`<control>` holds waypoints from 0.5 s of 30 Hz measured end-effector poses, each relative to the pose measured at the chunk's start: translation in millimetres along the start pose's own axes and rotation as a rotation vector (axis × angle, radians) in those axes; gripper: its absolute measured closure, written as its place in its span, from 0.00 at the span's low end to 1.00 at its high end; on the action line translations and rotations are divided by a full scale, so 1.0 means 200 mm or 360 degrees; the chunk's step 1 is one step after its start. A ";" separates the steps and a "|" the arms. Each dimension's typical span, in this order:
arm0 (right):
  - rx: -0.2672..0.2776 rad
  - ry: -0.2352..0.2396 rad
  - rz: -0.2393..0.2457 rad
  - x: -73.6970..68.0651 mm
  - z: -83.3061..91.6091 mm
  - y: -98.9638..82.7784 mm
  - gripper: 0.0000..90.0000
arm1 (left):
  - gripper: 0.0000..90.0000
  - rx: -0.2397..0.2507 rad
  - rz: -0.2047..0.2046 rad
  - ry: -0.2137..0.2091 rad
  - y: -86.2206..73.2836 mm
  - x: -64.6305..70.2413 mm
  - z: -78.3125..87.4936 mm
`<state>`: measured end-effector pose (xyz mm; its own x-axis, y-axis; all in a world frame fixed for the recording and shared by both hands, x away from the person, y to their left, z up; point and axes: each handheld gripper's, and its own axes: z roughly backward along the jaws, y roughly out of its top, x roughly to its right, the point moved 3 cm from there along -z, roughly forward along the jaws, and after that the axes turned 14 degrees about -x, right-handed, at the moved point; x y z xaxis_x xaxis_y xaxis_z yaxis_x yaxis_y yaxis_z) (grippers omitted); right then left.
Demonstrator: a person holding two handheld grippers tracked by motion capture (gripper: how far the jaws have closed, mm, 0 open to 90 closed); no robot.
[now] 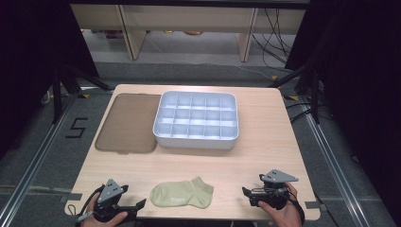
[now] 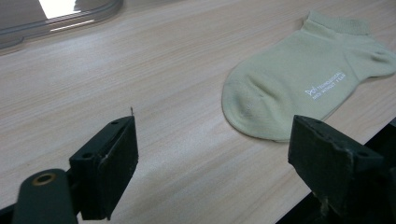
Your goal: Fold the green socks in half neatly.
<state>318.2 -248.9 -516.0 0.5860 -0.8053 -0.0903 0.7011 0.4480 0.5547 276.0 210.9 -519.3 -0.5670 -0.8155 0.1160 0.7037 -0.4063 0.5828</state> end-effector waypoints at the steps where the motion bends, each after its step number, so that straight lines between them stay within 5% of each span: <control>1: 0.0000 0.0000 0.0000 0.00 0.00 0.00 0.18 | 0.17 0.0000 0.0000 0.0000 0.00 0.00 0.00; 5: 0.0011 0.0010 0.0017 -0.01 0.00 0.00 0.21 | 0.18 0.0001 0.0002 -0.0001 0.00 0.00 -0.01; 6: 0.0020 0.0016 0.0013 -0.02 0.00 0.01 0.22 | 0.18 0.0052 0.0044 -0.0006 0.01 0.02 -0.01; 15: 0.0056 0.0007 0.0115 -0.08 -0.01 0.05 0.27 | 0.18 0.0035 0.0001 0.0000 0.01 0.02 0.00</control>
<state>317.6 -230.7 -510.4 0.6363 -0.7697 -0.0523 0.6423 0.4910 0.5885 275.8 207.4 -518.4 -0.5663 -0.8160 0.1162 0.6945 -0.3965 0.6003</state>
